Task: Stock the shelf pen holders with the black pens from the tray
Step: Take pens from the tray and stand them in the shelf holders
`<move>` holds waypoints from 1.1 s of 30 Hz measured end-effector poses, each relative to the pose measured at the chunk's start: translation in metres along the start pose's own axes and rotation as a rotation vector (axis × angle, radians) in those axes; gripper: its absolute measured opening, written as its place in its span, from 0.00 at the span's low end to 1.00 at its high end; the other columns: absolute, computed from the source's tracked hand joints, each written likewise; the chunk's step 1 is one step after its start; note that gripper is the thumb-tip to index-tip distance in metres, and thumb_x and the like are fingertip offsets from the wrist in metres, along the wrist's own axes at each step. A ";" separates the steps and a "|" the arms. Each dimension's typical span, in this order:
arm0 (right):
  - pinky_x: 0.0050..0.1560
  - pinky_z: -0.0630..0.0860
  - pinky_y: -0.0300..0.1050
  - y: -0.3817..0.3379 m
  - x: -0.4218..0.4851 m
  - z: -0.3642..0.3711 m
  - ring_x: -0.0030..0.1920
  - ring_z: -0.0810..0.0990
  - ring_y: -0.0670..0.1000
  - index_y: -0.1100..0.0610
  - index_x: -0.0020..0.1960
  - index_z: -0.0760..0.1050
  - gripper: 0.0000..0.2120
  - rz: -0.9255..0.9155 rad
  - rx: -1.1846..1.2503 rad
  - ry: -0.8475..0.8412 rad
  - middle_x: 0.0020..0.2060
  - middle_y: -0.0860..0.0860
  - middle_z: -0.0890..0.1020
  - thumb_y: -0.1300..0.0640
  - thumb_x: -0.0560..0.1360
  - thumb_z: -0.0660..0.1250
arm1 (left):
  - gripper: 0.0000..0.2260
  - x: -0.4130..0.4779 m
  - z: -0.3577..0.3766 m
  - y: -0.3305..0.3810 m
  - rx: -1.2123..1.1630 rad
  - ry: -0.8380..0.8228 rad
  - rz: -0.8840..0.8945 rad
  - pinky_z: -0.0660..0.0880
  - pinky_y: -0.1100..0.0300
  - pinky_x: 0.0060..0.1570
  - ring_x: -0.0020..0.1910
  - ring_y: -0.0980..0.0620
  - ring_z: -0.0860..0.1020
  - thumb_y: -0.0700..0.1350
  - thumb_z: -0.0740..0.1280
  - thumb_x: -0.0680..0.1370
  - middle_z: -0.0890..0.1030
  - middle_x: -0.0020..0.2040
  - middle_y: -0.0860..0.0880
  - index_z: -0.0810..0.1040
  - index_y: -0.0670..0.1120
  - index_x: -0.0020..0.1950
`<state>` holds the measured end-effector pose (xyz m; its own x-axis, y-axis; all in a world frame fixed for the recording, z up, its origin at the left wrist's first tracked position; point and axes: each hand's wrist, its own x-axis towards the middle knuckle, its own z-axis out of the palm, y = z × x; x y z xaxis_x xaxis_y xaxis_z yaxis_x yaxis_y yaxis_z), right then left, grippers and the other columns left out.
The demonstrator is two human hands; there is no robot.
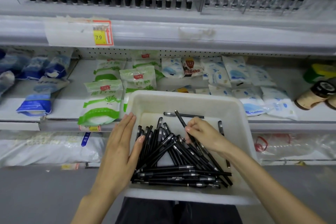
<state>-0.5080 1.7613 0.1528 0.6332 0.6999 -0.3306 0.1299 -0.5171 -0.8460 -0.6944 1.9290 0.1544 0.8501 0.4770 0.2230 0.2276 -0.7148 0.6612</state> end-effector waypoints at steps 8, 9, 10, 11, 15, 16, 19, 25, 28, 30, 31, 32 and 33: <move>0.32 0.73 0.36 -0.084 -0.075 -0.098 0.31 0.79 0.44 0.51 0.50 0.77 0.09 -0.125 -0.101 0.011 0.42 0.56 0.81 0.64 0.75 0.67 | 0.23 0.069 -0.018 0.107 0.017 0.113 0.492 0.51 0.59 0.74 0.76 0.57 0.57 0.51 0.54 0.82 0.63 0.75 0.50 0.64 0.43 0.75; 0.35 0.74 0.35 -0.096 -0.087 -0.116 0.33 0.80 0.44 0.50 0.52 0.77 0.12 -0.134 -0.118 0.009 0.42 0.56 0.83 0.65 0.75 0.67 | 0.23 0.080 -0.021 0.124 0.011 0.123 0.533 0.51 0.58 0.74 0.76 0.56 0.57 0.51 0.54 0.82 0.63 0.75 0.49 0.64 0.43 0.75; 0.38 0.75 0.33 -0.107 -0.099 -0.134 0.35 0.81 0.44 0.51 0.53 0.78 0.13 -0.145 -0.122 0.022 0.41 0.55 0.83 0.67 0.75 0.67 | 0.23 0.090 -0.024 0.139 0.008 0.132 0.570 0.52 0.58 0.74 0.76 0.56 0.58 0.52 0.54 0.82 0.63 0.75 0.49 0.64 0.42 0.75; 0.39 0.75 0.32 -0.119 -0.112 -0.152 0.36 0.82 0.44 0.53 0.54 0.78 0.13 -0.158 -0.110 0.050 0.40 0.55 0.84 0.68 0.74 0.67 | 0.24 0.101 -0.026 0.155 0.014 0.144 0.609 0.52 0.57 0.74 0.76 0.55 0.58 0.52 0.53 0.82 0.64 0.75 0.48 0.64 0.42 0.75; 0.30 0.76 0.36 -0.157 -0.145 -0.223 0.31 0.82 0.49 0.61 0.44 0.79 0.04 -0.260 -0.111 0.305 0.35 0.54 0.81 0.68 0.71 0.69 | 0.25 0.140 -0.029 0.211 0.119 0.193 0.750 0.52 0.57 0.74 0.75 0.55 0.58 0.54 0.51 0.82 0.64 0.75 0.47 0.64 0.41 0.75; 0.27 0.74 0.36 -0.166 -0.149 -0.241 0.28 0.80 0.48 0.61 0.42 0.78 0.03 -0.291 -0.153 0.407 0.32 0.53 0.80 0.65 0.69 0.71 | 0.26 0.149 -0.028 0.222 0.153 0.194 0.772 0.51 0.58 0.74 0.75 0.55 0.58 0.55 0.51 0.82 0.63 0.75 0.47 0.63 0.41 0.75; 0.27 0.73 0.34 -0.187 -0.153 -0.290 0.26 0.77 0.45 0.62 0.38 0.77 0.06 -0.403 -0.143 0.652 0.26 0.51 0.79 0.61 0.66 0.74 | 0.27 0.172 -0.020 0.247 0.265 0.164 0.790 0.47 0.60 0.74 0.75 0.56 0.56 0.57 0.48 0.82 0.62 0.76 0.48 0.61 0.44 0.76; 0.42 0.78 0.31 -0.207 -0.140 -0.343 0.39 0.84 0.47 0.66 0.51 0.76 0.07 -0.536 0.090 0.673 0.42 0.58 0.80 0.70 0.74 0.66 | 0.28 0.198 -0.001 0.256 0.494 0.153 0.753 0.54 0.51 0.74 0.72 0.53 0.62 0.60 0.44 0.82 0.66 0.73 0.47 0.62 0.45 0.75; 0.41 0.79 0.33 -0.210 -0.126 -0.354 0.37 0.84 0.48 0.63 0.49 0.74 0.04 -0.578 0.039 0.696 0.40 0.59 0.80 0.69 0.75 0.65 | 0.27 0.201 0.001 0.254 0.524 0.179 0.772 0.57 0.53 0.70 0.70 0.52 0.68 0.59 0.46 0.83 0.70 0.71 0.46 0.67 0.44 0.73; 0.40 0.79 0.35 -0.209 -0.114 -0.358 0.36 0.84 0.48 0.63 0.49 0.72 0.04 -0.614 0.020 0.749 0.39 0.60 0.80 0.68 0.75 0.65 | 0.26 0.201 0.002 0.254 0.536 0.203 0.777 0.57 0.53 0.69 0.70 0.52 0.68 0.59 0.46 0.83 0.71 0.71 0.47 0.67 0.44 0.73; 0.39 0.79 0.35 -0.208 -0.108 -0.360 0.35 0.84 0.48 0.63 0.49 0.71 0.04 -0.633 0.043 0.773 0.39 0.60 0.80 0.68 0.76 0.65 | 0.26 0.201 0.003 0.254 0.541 0.212 0.781 0.57 0.53 0.69 0.70 0.52 0.68 0.59 0.46 0.83 0.70 0.71 0.47 0.67 0.44 0.73; 0.39 0.79 0.35 -0.206 -0.103 -0.361 0.35 0.84 0.48 0.63 0.49 0.71 0.04 -0.649 0.071 0.792 0.39 0.60 0.80 0.67 0.76 0.66 | 0.27 0.202 0.004 0.253 0.544 0.217 0.784 0.57 0.53 0.69 0.70 0.52 0.68 0.59 0.45 0.83 0.70 0.71 0.47 0.67 0.44 0.73; 0.38 0.79 0.35 -0.204 -0.097 -0.361 0.34 0.83 0.48 0.64 0.49 0.71 0.05 -0.660 0.093 0.805 0.38 0.60 0.80 0.67 0.76 0.66 | 0.27 0.202 0.004 0.253 0.546 0.218 0.784 0.57 0.53 0.69 0.70 0.52 0.68 0.59 0.45 0.83 0.71 0.71 0.47 0.67 0.44 0.73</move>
<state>-0.3204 1.6211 0.5091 0.7833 0.2768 0.5566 0.5974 -0.0874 -0.7972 -0.4630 1.8427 0.3635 0.7600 -0.1892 0.6218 -0.1293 -0.9816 -0.1407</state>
